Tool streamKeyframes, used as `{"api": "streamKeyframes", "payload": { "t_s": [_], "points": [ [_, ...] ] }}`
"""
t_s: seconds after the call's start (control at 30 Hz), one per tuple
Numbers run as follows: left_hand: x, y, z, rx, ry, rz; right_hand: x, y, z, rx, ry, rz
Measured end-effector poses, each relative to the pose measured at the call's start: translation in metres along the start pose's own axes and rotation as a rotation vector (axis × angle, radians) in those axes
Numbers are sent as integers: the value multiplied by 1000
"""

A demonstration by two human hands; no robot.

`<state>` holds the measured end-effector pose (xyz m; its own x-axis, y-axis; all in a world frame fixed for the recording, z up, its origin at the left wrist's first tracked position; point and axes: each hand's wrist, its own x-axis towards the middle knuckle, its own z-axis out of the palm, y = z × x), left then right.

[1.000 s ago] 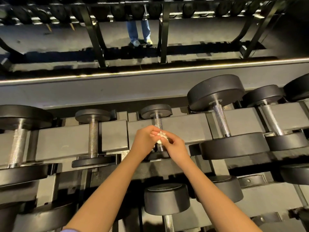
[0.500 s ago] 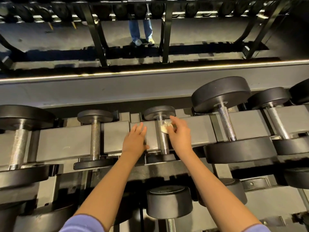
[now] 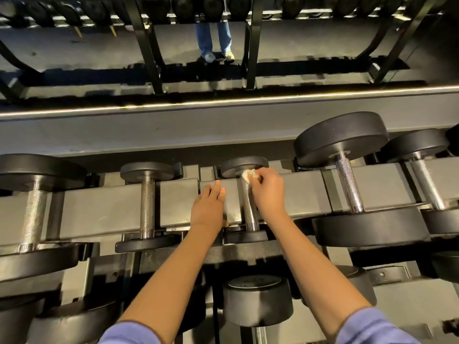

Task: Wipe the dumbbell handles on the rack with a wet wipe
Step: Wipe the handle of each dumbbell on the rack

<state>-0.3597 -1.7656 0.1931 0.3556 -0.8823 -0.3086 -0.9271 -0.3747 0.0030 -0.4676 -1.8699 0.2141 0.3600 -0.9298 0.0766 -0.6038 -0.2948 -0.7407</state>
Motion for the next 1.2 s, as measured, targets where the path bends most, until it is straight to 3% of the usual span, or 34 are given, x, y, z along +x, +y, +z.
{"api": "streamKeyframes", "payload": {
  "t_s": [0.23,0.47,0.7,1.0,1.2],
  "points": [
    [0,-4,1,-1,4,17,-42,22,-26,-52,-299,62],
    [-2,-3,-1,-1,17,9,-23,7,-10,45,-102,125],
    [0,-4,1,-16,14,7,-54,24,-35,-112,-430,256],
    [0,-2,2,-18,25,-8,-14,-9,2,45,-10,197],
    [-1,-2,3,-32,42,1,-21,-3,0,25,-44,149]
  ]
}}
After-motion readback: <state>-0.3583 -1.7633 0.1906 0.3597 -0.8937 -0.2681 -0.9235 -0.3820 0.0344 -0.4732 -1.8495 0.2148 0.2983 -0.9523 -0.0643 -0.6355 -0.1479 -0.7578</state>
